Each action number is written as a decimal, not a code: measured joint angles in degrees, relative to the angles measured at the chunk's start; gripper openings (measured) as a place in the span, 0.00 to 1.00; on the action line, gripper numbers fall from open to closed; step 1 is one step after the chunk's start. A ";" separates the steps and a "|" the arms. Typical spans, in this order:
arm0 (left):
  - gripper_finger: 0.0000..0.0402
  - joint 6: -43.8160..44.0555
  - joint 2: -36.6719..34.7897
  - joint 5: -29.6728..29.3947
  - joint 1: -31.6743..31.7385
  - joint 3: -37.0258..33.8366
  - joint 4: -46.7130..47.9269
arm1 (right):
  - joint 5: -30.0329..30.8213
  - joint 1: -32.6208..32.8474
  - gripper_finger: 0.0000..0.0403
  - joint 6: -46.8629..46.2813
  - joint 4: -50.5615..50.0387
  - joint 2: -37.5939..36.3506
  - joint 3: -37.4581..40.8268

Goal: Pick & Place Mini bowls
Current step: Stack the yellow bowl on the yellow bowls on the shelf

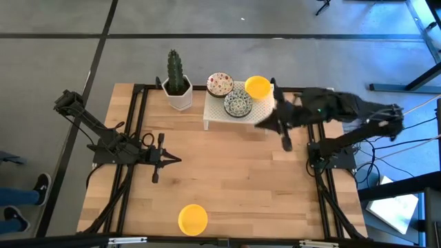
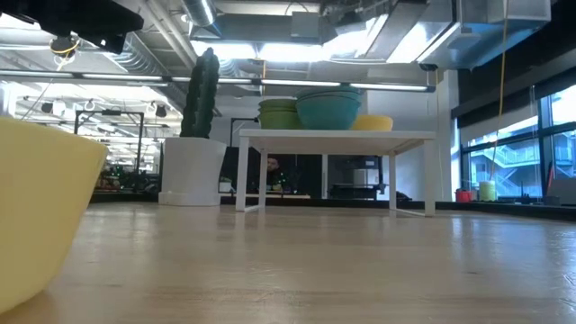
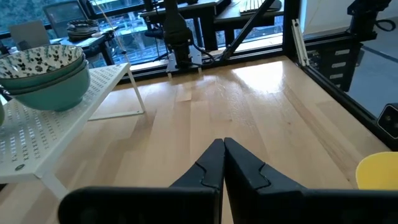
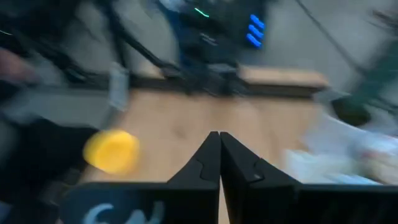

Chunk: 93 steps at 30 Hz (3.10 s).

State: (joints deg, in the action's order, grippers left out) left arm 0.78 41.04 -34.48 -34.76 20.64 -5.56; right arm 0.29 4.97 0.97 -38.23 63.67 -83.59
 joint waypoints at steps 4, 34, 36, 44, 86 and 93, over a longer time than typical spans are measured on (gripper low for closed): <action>0.01 0.00 0.00 0.00 0.00 0.00 0.34 | -11.07 3.72 0.01 -5.11 28.78 -8.79 23.89; 0.01 -3.05 -0.02 -11.40 1.10 0.00 -0.66 | -13.40 5.40 0.01 2.44 67.33 -18.40 60.59; 0.01 -7.73 -0.02 -13.75 1.96 0.00 -0.66 | -13.68 5.42 0.01 3.16 67.89 -17.28 60.59; 0.01 -11.68 0.00 -11.89 5.45 -0.02 1.88 | -7.78 4.92 0.01 -0.33 70.94 -15.61 60.59; 0.01 4.65 1.01 -9.68 -1.15 0.79 -4.80 | -1.49 7.54 0.01 -1.18 82.03 -26.63 78.42; 0.01 2.89 11.12 -5.06 -1.20 19.43 12.16 | -5.86 7.67 0.01 -2.49 82.36 -26.19 78.42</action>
State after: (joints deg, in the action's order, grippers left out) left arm 3.67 52.16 -39.54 -35.97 40.07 6.60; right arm -5.57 12.64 -1.52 44.12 37.48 -5.17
